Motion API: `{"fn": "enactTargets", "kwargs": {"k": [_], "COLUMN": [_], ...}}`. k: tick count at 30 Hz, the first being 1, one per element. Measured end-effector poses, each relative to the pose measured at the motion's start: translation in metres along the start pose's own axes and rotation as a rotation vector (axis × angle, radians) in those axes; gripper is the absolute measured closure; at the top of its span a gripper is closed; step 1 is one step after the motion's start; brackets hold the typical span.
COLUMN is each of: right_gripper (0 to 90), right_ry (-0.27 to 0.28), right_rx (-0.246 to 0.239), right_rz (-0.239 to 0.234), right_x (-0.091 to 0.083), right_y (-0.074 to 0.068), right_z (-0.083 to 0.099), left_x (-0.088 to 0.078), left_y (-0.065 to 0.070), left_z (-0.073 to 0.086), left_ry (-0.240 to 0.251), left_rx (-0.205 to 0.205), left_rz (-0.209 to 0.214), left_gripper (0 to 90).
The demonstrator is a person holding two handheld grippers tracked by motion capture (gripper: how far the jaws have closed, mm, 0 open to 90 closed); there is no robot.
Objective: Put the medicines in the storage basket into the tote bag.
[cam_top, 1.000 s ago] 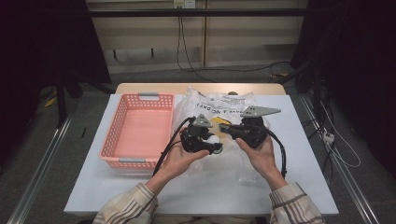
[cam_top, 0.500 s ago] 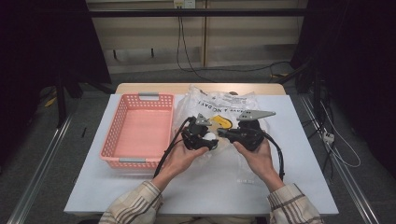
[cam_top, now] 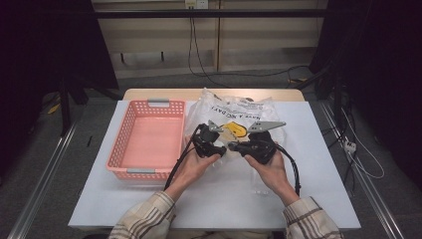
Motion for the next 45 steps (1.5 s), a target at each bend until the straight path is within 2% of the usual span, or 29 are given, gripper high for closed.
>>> {"fn": "enactTargets", "kwargs": {"k": [3,7,9,11,13,16,18,21,25,27,30,33,36,39,41,43,45], "right_gripper": [90.0,90.0,90.0,90.0,90.0,90.0,90.0,90.0,90.0,90.0,90.0,90.0,90.0,90.0,90.0,90.0,90.0], "right_ry": [0.003,-0.006,-0.007,-0.008,-0.007,-0.007,-0.004,0.001,-0.004,-0.007,-0.008,-0.004,-0.007,-0.017,-0.023,-0.021,-0.023], "right_rx": [0.004,0.011,0.013,0.015,0.021,0.022,0.026,0.028,0.031,0.038,0.037,0.037,0.036,0.036,0.031,0.035,0.034], "right_rz": [-0.002,0.002,0.004,0.006,0.008,0.01,0.013,0.014,0.019,0.022,0.024,0.028,0.029,0.025,0.027,0.026,0.022], "right_x": [0.001,0.002,0.003,0.003,0.004,0.004,0.003,0.002,0.002,0.003,0.003,0.002,0.002,0.003,0.004,0.004,0.003], "right_y": [0.001,0.003,0.004,0.005,0.006,0.008,0.008,0.009,0.011,0.012,0.013,0.014,0.014,0.014,0.014,0.014,0.014], "right_z": [0.0,0.003,0.004,0.004,0.004,0.005,0.005,0.004,0.006,0.006,0.007,0.007,0.008,0.01,0.011,0.011,0.012], "left_x": [0.002,0.005,0.007,0.007,0.007,0.003,-0.001,-0.011,-0.029,-0.039,-0.046,-0.052,-0.062,-0.074,-0.083,-0.093,-0.102], "left_y": [-0.002,-0.003,-0.003,-0.003,-0.002,0.002,0.003,0.004,0.008,0.012,0.014,0.016,0.02,0.022,0.022,0.025,0.026], "left_z": [-0.001,-0.001,0.0,0.001,0.001,0.002,0.002,0.003,0.001,-0.004,-0.007,-0.003,0.001,0.003,0.006,0.008,0.01], "left_ry": [0.004,0.01,0.001,-0.004,-0.003,-0.012,0.0,0.03,0.039,0.049,0.063,0.049,0.057,0.089,0.107,0.13,0.144], "left_rx": [0.017,0.003,0.02,0.02,0.006,0.017,0.006,-0.033,-0.046,-0.023,-0.004,0.013,0.06,0.068,0.088,0.09,0.109], "left_rz": [-0.041,-0.033,-0.031,-0.025,-0.003,0.026,0.046,0.09,0.128,0.11,0.108,0.125,0.116,0.117,0.118,0.142,0.135], "left_gripper": [50.9,50.6,50.3,50.0,48.4,38.1,34.4,29.4,22.6,22.0,20.5,19.1,18.7,18.7,18.7,18.7,18.8]}}
Point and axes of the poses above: each handheld gripper's, and its own axes: x roughly forward along the jaws, z roughly out of its underside, y roughly to its right, the point moved 8 cm from there along x, roughly forward along the jaws, and after that the axes turned 9 degrees about -z, right-handed, at the moved point
